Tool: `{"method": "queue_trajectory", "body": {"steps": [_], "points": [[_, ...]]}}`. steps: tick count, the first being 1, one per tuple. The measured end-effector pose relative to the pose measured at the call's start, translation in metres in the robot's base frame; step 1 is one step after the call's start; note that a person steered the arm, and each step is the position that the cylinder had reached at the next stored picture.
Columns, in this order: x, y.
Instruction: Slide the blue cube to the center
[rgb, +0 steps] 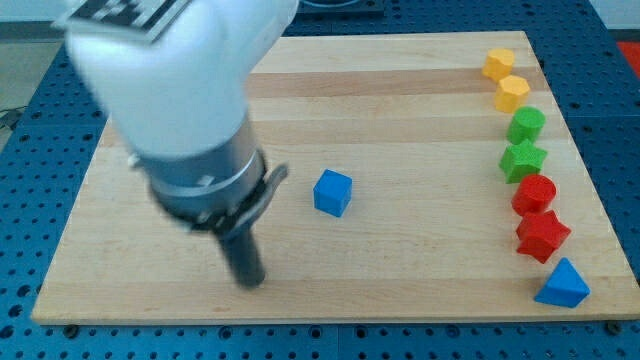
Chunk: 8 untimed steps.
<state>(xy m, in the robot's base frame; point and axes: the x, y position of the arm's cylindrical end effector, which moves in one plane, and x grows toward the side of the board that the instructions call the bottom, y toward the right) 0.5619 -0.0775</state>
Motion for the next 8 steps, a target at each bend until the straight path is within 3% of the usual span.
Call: {"method": "queue_trajectory", "body": {"steps": [1, 4, 5, 6, 7, 8], "points": [[-0.046, 0.017], [-0.03, 0.049], [-0.085, 0.101], [-0.091, 0.107], [-0.09, 0.107], [-0.06, 0.041]]}}
